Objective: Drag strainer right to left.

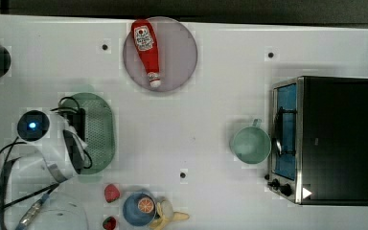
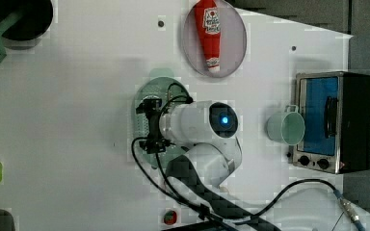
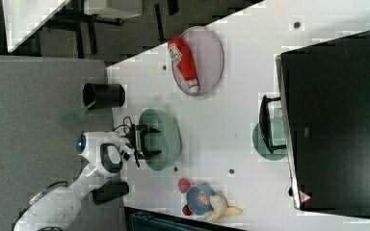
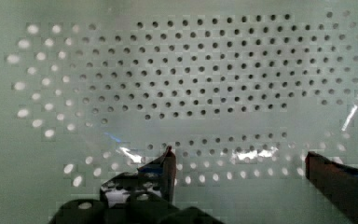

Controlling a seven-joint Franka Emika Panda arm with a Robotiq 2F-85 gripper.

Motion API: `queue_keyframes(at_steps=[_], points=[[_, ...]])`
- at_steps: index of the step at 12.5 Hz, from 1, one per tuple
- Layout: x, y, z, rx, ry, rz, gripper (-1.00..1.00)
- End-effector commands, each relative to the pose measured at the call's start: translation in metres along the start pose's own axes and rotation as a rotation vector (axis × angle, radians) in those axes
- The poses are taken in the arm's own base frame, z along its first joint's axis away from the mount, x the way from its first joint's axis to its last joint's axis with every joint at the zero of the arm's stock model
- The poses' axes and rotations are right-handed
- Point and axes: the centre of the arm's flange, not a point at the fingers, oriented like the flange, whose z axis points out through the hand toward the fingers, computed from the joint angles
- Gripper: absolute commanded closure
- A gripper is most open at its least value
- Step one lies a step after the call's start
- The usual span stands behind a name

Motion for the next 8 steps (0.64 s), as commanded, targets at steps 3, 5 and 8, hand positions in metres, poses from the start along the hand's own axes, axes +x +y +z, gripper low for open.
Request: queue_keyframes(at_steps=[3, 5, 8], points=[[-0.051, 0.004, 0.009, 0.001, -0.045, 0.017, -1.0], [-0.061, 0.003, 0.011, 0.003, -0.057, 0.017, -1.0], [-0.064, -0.002, 0.008, 0.014, -0.059, 0.008, -1.0]])
